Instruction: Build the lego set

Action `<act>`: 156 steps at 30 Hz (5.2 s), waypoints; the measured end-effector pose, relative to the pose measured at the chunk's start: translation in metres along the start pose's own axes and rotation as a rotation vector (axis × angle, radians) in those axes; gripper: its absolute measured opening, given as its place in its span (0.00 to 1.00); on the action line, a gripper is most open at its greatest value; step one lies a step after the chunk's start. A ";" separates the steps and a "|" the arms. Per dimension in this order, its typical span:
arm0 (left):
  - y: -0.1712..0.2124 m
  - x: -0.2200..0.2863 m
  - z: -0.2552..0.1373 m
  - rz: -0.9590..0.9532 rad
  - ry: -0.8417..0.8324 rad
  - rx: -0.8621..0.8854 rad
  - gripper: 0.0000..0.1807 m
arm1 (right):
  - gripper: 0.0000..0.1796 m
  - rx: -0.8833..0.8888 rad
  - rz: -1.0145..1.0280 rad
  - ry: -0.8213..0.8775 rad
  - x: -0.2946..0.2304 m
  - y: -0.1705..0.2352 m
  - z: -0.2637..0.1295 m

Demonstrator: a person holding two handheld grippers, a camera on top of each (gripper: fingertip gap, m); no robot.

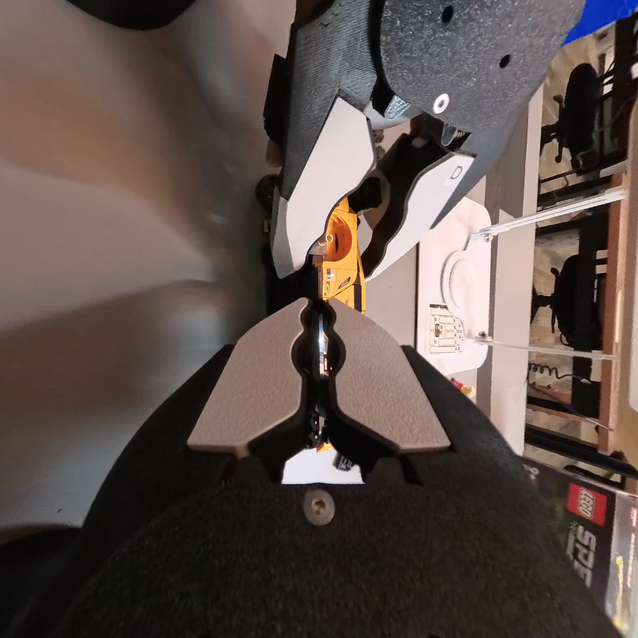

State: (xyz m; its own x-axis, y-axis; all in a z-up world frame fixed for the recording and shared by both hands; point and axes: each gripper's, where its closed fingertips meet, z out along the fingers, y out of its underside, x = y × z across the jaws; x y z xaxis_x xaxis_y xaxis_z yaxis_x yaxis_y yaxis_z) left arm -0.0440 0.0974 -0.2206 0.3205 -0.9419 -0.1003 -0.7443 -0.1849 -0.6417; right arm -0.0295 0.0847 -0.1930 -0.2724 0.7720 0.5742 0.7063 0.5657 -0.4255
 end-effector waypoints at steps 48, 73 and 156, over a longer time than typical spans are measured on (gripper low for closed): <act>0.000 0.005 -0.010 -0.003 0.020 -0.027 0.30 | 0.13 0.174 0.245 -0.131 -0.029 -0.004 -0.032; -0.013 0.004 0.001 0.014 0.026 0.057 0.28 | 0.16 -0.081 0.318 -0.510 0.002 0.028 -0.005; -0.032 0.008 0.007 0.052 0.027 0.102 0.22 | 0.00 -0.095 0.572 -0.448 0.006 0.035 -0.031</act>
State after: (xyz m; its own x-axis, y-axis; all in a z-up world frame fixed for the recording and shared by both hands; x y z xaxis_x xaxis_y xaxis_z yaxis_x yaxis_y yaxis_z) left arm -0.0133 0.0982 -0.2058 0.2664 -0.9569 -0.1155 -0.6957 -0.1080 -0.7102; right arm 0.0137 0.1000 -0.1830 -0.0710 0.9951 -0.0693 0.8660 0.0270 -0.4992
